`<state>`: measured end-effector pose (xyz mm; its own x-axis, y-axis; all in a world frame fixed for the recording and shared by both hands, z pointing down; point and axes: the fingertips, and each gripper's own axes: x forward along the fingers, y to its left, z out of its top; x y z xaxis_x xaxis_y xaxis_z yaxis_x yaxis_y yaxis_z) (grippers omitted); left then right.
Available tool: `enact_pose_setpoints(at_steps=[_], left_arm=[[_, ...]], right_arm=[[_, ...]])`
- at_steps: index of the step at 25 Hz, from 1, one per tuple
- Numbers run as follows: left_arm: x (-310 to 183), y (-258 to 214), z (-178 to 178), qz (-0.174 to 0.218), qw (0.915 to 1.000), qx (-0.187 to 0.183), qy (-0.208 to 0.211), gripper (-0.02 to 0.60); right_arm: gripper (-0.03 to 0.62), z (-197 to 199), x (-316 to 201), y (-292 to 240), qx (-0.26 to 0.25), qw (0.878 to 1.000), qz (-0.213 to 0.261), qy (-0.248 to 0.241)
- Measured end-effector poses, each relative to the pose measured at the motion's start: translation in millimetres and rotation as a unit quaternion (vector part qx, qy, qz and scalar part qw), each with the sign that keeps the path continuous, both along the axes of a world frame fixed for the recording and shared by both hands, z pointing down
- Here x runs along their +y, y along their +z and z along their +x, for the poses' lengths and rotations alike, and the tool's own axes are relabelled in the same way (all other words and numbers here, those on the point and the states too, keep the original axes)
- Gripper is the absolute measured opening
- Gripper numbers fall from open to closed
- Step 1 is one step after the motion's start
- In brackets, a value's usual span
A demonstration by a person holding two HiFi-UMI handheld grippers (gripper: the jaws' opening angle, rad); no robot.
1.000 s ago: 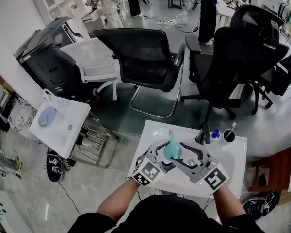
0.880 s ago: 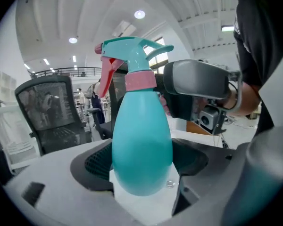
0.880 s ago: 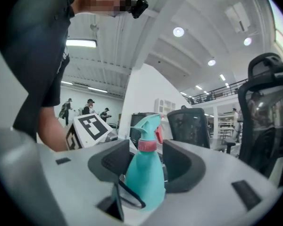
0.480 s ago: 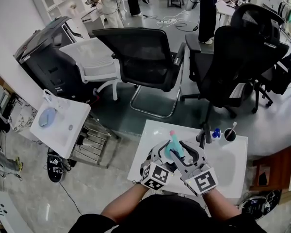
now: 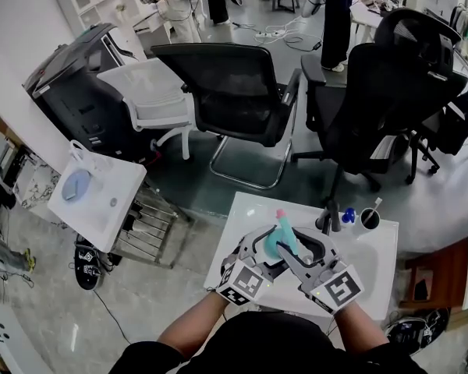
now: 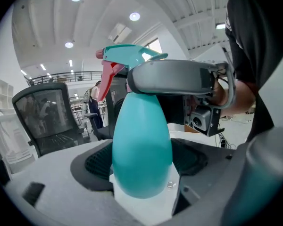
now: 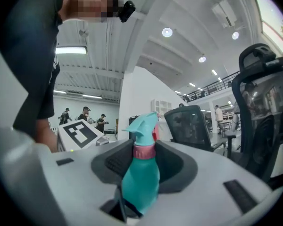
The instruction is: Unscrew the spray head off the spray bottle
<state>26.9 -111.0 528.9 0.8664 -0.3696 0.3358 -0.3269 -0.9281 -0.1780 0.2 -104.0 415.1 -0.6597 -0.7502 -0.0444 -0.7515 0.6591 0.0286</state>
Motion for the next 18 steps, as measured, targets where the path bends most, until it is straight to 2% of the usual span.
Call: enact_pose_setpoints(at_steps=[2, 8, 11, 15, 18], left_arm=[[5, -9, 0, 0.011, 0.9995, 0.005, 0.03, 0.39], [23, -34, -3, 0.034, 0.9925, 0.033, 0.113, 0.387], [36, -48, -2, 0.026, 0.9865, 0.056, 0.151, 0.383], [57, -65, -1, -0.002, 0.972, 0.099, 0.213, 0.382], [64, -67, -1, -0.018, 0.9663, 0.112, 0.231, 0.381]], right_arm=[[0.149, 3, 4, -9, -0.012, 0.999, 0.016, -0.035], [0.146, 17, 18, -22, -0.064, 0.99, -0.004, -0.126], [0.146, 17, 31, -28, -0.074, 0.982, -0.004, -0.175], [0.144, 17, 49, -37, -0.093, 0.963, -0.006, -0.252], [0.144, 15, 54, -40, -0.097, 0.953, -0.011, -0.287]])
